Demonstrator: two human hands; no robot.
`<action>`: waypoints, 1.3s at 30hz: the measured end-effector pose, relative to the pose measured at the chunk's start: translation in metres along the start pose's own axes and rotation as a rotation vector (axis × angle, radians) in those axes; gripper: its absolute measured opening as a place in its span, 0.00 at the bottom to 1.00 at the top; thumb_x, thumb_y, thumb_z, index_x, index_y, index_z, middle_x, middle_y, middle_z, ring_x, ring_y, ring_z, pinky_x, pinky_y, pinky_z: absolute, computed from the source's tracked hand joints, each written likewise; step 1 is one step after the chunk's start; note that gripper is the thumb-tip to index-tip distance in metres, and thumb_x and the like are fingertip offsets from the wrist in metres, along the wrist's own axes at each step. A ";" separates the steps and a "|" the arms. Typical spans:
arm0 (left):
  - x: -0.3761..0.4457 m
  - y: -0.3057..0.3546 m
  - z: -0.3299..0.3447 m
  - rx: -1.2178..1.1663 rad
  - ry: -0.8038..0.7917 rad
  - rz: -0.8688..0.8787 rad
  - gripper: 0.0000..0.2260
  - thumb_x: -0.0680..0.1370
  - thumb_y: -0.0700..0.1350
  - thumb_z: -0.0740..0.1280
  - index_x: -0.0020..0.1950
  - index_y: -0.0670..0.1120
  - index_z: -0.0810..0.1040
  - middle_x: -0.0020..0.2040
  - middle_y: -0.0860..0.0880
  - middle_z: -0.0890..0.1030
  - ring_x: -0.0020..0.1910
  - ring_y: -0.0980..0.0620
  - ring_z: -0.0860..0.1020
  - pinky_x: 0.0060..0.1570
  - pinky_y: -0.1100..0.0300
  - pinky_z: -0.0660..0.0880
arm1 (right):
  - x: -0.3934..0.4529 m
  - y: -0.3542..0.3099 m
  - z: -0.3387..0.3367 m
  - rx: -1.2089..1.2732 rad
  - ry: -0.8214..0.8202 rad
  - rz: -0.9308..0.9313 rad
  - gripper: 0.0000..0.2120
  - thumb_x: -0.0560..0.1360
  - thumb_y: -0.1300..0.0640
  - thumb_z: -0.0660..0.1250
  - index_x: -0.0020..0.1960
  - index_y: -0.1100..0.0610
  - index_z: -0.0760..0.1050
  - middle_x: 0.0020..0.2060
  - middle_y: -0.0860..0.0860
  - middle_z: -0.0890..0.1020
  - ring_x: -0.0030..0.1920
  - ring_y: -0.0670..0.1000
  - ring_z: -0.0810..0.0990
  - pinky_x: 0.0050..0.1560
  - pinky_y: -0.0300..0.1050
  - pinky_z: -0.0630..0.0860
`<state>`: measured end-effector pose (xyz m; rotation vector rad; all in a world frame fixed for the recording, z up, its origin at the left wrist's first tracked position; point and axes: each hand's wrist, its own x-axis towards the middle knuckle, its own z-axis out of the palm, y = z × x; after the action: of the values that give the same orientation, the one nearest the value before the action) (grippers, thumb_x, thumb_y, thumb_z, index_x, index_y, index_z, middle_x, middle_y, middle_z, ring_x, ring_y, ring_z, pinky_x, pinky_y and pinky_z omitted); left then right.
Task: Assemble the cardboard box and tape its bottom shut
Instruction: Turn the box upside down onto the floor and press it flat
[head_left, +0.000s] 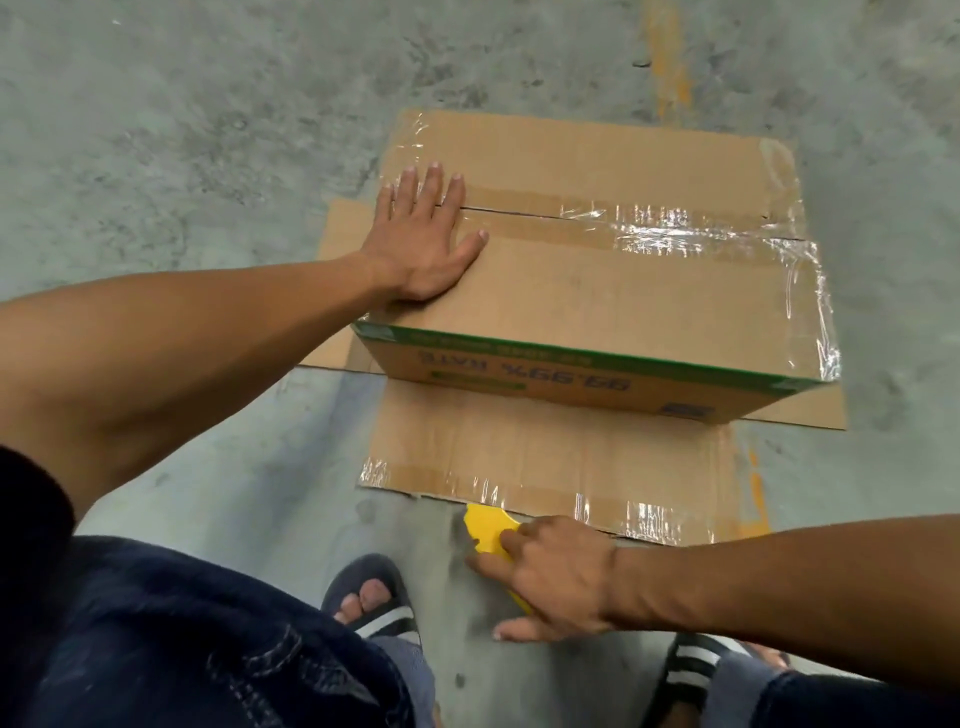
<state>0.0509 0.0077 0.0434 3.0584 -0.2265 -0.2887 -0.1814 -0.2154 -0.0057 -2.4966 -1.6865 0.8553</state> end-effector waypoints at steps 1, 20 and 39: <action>0.000 0.000 -0.001 -0.003 -0.005 0.001 0.35 0.78 0.67 0.41 0.80 0.49 0.40 0.80 0.44 0.39 0.79 0.42 0.38 0.75 0.45 0.36 | 0.001 -0.001 -0.001 -0.009 0.007 0.014 0.33 0.75 0.35 0.60 0.71 0.55 0.60 0.52 0.61 0.78 0.48 0.64 0.80 0.46 0.56 0.76; 0.002 -0.007 -0.014 -0.061 -0.025 0.050 0.35 0.79 0.66 0.47 0.81 0.49 0.45 0.81 0.44 0.43 0.79 0.41 0.42 0.76 0.44 0.41 | -0.003 0.052 -0.088 1.092 -0.292 0.239 0.26 0.75 0.58 0.71 0.71 0.45 0.69 0.51 0.48 0.79 0.41 0.47 0.82 0.43 0.40 0.79; -0.011 0.038 -0.140 -1.508 -0.276 -0.296 0.23 0.80 0.60 0.59 0.59 0.43 0.80 0.51 0.44 0.85 0.41 0.47 0.84 0.36 0.58 0.73 | -0.092 0.182 -0.288 1.456 0.583 0.117 0.30 0.60 0.40 0.78 0.61 0.43 0.79 0.29 0.53 0.75 0.20 0.45 0.71 0.17 0.36 0.68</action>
<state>0.0620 -0.0217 0.1857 1.5353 0.3149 -0.5491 0.0761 -0.2884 0.2243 -1.4976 -0.3591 0.7649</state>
